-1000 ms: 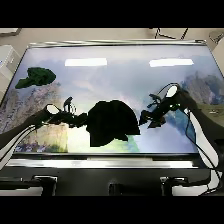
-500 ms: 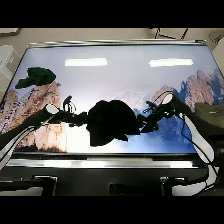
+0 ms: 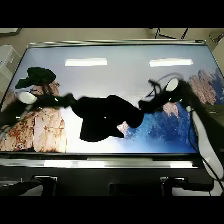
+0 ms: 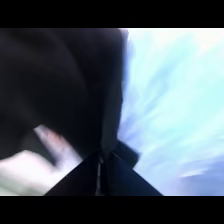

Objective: Fold the clothes and pants, and hang the long-sleeved shirts on hangers.

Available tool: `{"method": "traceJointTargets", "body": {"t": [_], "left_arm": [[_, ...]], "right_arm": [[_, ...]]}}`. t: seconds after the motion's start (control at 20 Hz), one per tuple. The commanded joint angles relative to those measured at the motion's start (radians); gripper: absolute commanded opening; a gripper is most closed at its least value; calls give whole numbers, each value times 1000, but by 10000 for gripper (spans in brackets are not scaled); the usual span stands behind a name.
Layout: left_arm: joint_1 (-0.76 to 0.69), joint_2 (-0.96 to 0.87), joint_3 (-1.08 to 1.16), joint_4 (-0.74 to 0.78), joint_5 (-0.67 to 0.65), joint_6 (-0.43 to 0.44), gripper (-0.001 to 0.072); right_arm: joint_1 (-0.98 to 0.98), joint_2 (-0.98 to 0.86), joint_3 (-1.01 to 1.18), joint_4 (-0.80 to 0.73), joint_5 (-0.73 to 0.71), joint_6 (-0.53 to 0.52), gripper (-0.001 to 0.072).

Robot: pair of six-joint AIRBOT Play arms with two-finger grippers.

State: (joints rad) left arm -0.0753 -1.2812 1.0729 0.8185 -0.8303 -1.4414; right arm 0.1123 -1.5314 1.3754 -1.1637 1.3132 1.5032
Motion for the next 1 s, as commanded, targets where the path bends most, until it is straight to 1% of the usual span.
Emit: {"method": "traceJointTargets", "body": {"t": [0.0,0.1,0.15,0.25,0.4,0.55,0.7,0.8,0.85,0.9,0.95], "left_arm": [[116,189,261,49,4,28,22],[163,299,455,50,40,33,22],[180,351,536,52,72,33,22],[195,445,628,73,142,32,22],[192,565,647,72,269,28,22],[192,629,647,55,338,28,22],[192,640,655,35,386,29,22],[192,628,654,35,378,29,22],[192,614,654,39,354,29,22],[192,590,653,63,312,29,22],[192,563,653,97,246,28,22]], "right_arm": [[2,153,348,-403,-57,12,43],[2,237,541,-521,-116,12,43],[2,283,616,-552,-148,12,43],[2,383,669,-560,-225,12,43],[2,510,669,-557,-340,58,43],[2,583,669,-550,-449,64,43],[2,618,669,-550,-542,64,43],[2,621,669,-550,-541,63,43],[2,616,669,-550,-510,64,43],[2,604,669,-550,-453,63,43],[2,584,668,-550,-365,63,43]]}}
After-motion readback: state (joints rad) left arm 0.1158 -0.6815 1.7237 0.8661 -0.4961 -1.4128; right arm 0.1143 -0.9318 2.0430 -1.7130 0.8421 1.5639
